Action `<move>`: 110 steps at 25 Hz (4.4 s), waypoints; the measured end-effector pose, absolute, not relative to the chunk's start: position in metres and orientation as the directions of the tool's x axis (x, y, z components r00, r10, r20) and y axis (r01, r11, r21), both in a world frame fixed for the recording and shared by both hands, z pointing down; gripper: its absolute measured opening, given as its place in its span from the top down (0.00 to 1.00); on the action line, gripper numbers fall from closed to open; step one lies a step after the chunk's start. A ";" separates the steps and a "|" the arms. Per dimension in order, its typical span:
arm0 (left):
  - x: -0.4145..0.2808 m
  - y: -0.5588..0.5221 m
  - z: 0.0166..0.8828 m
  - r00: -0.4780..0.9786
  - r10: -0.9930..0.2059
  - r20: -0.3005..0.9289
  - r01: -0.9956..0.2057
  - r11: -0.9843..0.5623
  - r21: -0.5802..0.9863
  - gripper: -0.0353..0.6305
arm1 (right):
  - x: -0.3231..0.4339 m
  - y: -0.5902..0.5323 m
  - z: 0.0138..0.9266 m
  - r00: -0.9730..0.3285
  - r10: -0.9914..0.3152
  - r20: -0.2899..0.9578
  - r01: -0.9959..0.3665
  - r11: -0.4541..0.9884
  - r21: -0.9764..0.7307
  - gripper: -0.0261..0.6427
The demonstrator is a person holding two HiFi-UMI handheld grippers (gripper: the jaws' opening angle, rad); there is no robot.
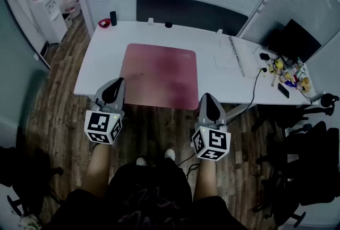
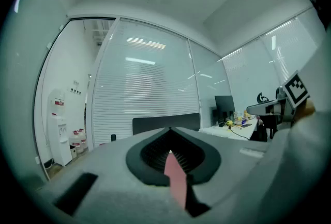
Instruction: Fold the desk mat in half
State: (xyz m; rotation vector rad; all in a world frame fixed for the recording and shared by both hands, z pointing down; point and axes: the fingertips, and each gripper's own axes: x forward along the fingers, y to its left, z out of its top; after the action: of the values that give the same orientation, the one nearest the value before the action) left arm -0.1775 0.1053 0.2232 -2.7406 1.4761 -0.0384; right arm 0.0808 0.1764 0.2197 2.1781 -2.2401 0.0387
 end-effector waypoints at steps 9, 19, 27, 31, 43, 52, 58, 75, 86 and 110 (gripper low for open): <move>-0.181 0.106 0.225 0.555 -0.832 0.014 -0.831 -0.555 -0.030 0.95 | 0.079 0.177 0.219 -0.019 -1.000 0.021 -1.000 0.019 -0.005 0.96; -0.182 0.109 0.232 0.566 -0.824 0.025 -0.824 -0.566 -0.018 0.95 | 0.084 0.184 0.216 -0.005 -1.000 -0.002 -0.999 0.006 -0.042 0.96; -0.172 0.103 0.244 0.576 -0.816 0.042 -0.816 -0.577 -0.013 0.95 | 0.099 0.184 0.224 0.026 -1.000 0.014 -0.999 -0.027 -0.020 0.96; -0.163 0.093 0.251 0.581 -0.812 0.058 -0.812 -0.583 -0.014 0.95 | 0.106 0.176 0.229 0.024 -0.999 0.025 -1.000 -0.024 -0.018 0.96; -0.128 0.028 0.281 0.555 -0.819 0.145 -0.825 -0.564 -0.028 0.95 | 0.153 0.101 0.259 0.001 -0.997 0.073 -0.999 -0.005 -0.047 0.96; -0.112 -0.023 0.300 0.494 -0.847 0.198 -0.862 -0.507 -0.017 0.95 | 0.188 0.039 0.285 -0.032 -0.993 0.114 -0.995 0.021 -0.098 0.95; -0.105 -0.040 0.308 0.453 -0.861 0.230 -0.881 -0.472 -0.032 0.95 | 0.200 0.011 0.299 -0.081 -0.988 0.135 -0.990 0.064 -0.129 0.95; -0.141 -0.040 0.291 0.318 -0.922 0.222 -0.937 -0.341 -0.072 0.95 | 0.195 -0.021 0.304 -0.183 -0.975 0.126 -0.970 0.158 -0.185 0.95; -0.161 -0.056 0.297 0.361 -0.909 0.209 -0.927 -0.375 -0.030 0.95 | 0.175 -0.022 0.302 -0.146 -0.979 0.140 -0.981 0.125 -0.150 0.95; -0.168 -0.058 0.372 0.433 -0.840 0.326 -0.892 -0.451 0.021 0.95 | 0.138 -0.005 0.362 -0.114 -0.955 0.275 -0.988 0.079 -0.135 0.95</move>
State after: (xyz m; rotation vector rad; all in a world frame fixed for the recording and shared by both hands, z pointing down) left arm -0.1679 -0.0581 0.3723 -2.8160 1.7245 -0.4528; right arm 0.1381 -0.0050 0.3616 2.0103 -2.2200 0.4374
